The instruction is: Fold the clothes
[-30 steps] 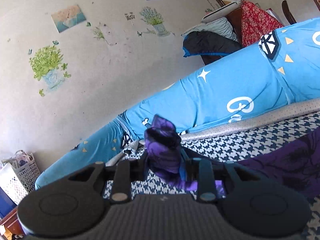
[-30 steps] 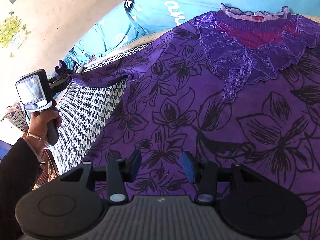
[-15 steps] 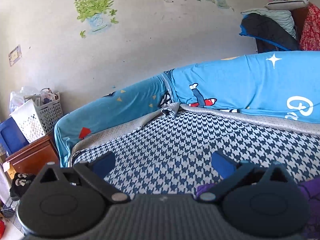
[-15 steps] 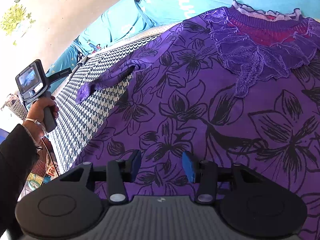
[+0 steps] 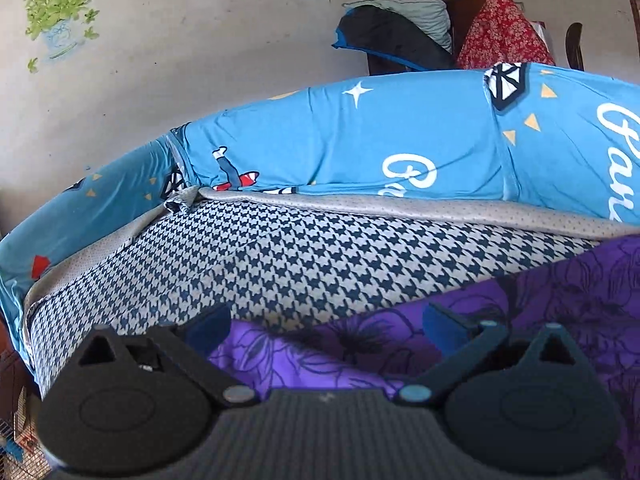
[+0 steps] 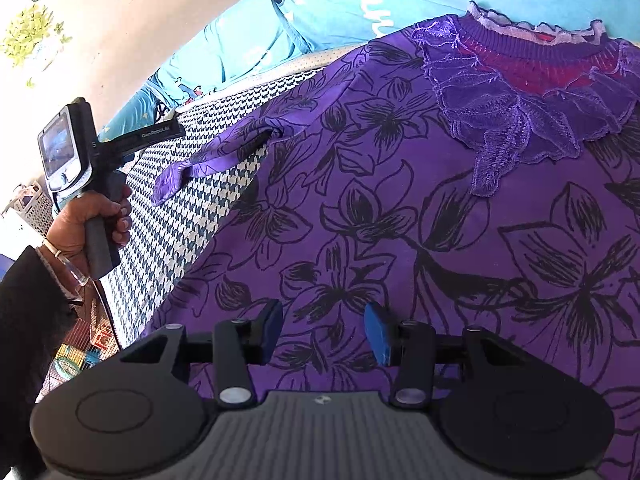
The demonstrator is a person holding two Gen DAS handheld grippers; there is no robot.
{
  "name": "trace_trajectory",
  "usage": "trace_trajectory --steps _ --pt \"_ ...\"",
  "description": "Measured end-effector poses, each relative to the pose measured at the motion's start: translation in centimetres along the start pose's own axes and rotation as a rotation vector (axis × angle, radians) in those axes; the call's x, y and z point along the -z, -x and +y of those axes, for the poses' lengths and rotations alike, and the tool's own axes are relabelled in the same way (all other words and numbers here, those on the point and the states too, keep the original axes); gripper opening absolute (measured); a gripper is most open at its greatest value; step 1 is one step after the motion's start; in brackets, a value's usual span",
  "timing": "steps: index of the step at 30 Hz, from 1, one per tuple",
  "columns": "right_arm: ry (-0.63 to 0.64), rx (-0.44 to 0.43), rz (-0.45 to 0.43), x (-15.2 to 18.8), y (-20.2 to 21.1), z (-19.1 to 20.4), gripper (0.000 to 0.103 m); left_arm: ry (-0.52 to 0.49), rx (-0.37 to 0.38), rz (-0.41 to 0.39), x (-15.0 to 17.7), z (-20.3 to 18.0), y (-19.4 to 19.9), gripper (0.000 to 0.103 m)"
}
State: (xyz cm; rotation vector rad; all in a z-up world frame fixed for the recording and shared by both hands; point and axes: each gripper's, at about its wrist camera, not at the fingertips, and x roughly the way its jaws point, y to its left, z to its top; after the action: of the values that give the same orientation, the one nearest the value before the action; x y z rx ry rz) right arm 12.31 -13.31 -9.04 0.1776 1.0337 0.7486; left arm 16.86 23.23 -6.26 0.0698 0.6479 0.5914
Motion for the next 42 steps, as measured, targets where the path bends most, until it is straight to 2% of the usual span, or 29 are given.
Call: trace_trajectory --steps 8,15,18,29,33,36,39,41,42 --pt "0.01 -0.003 0.001 -0.1 0.3 0.1 0.045 -0.108 0.004 0.063 1.6 -1.9 -1.6 0.102" --pt "0.006 -0.002 0.005 -0.1 0.3 0.1 0.045 -0.133 0.003 0.157 3.7 -0.1 -3.3 0.102" --pt "0.006 -0.001 0.01 -0.1 0.2 0.1 0.046 -0.151 -0.02 0.16 4.5 0.7 -3.5 0.103" --pt "-0.008 0.004 0.014 0.1 0.1 0.0 0.046 0.017 -0.045 0.251 5.3 5.8 -4.9 0.103" --pt "-0.008 0.007 0.015 0.1 0.1 0.0 0.046 -0.025 -0.123 0.223 5.7 5.9 -4.9 0.103" --pt "-0.007 0.009 0.015 0.1 0.2 -0.1 0.046 -0.012 -0.15 0.227 5.7 6.2 -5.3 0.103" --pt "-0.008 0.011 0.014 0.1 0.3 -0.1 0.046 0.009 -0.238 0.226 5.3 6.5 -5.3 0.103" --pt "-0.008 0.012 0.014 0.1 0.3 -0.2 0.046 0.018 -0.351 0.217 5.1 7.0 -5.3 0.101" --pt "-0.008 0.013 0.014 0.1 0.3 -0.2 0.046 0.036 -0.381 0.228 5.0 7.7 -5.4 0.098"
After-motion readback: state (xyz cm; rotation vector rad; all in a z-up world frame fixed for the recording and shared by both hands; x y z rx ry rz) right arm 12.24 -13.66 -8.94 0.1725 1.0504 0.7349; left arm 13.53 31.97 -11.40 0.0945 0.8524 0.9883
